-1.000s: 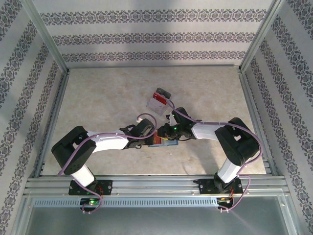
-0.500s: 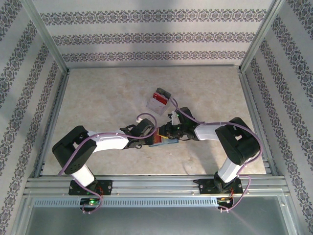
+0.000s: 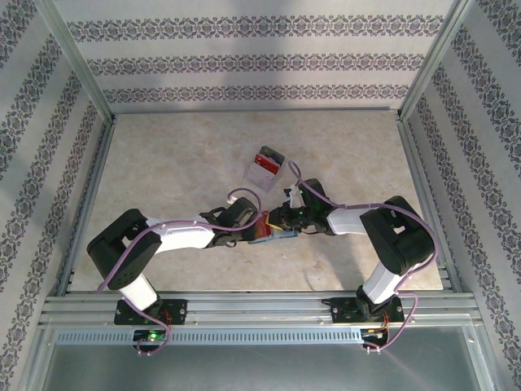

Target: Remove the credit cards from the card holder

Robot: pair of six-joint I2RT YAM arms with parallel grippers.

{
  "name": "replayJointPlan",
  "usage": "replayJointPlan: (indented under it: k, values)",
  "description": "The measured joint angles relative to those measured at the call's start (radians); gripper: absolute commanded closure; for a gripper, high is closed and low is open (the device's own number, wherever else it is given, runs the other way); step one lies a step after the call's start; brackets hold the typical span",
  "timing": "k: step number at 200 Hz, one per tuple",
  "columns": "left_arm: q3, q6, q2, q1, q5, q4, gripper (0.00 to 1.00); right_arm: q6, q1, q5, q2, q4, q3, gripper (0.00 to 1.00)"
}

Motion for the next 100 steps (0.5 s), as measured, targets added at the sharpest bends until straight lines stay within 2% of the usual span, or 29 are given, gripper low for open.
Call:
replayJointPlan:
  k: [44,100]
  values:
    - [0.0,0.0,0.0,0.0,0.0,0.0,0.91,-0.003,-0.014,0.0,-0.013,-0.001,-0.011,1.0]
    - [0.0,0.0,0.0,0.005,0.0,0.0,0.91,-0.032,-0.028,0.007,-0.042,-0.05,-0.011,1.0]
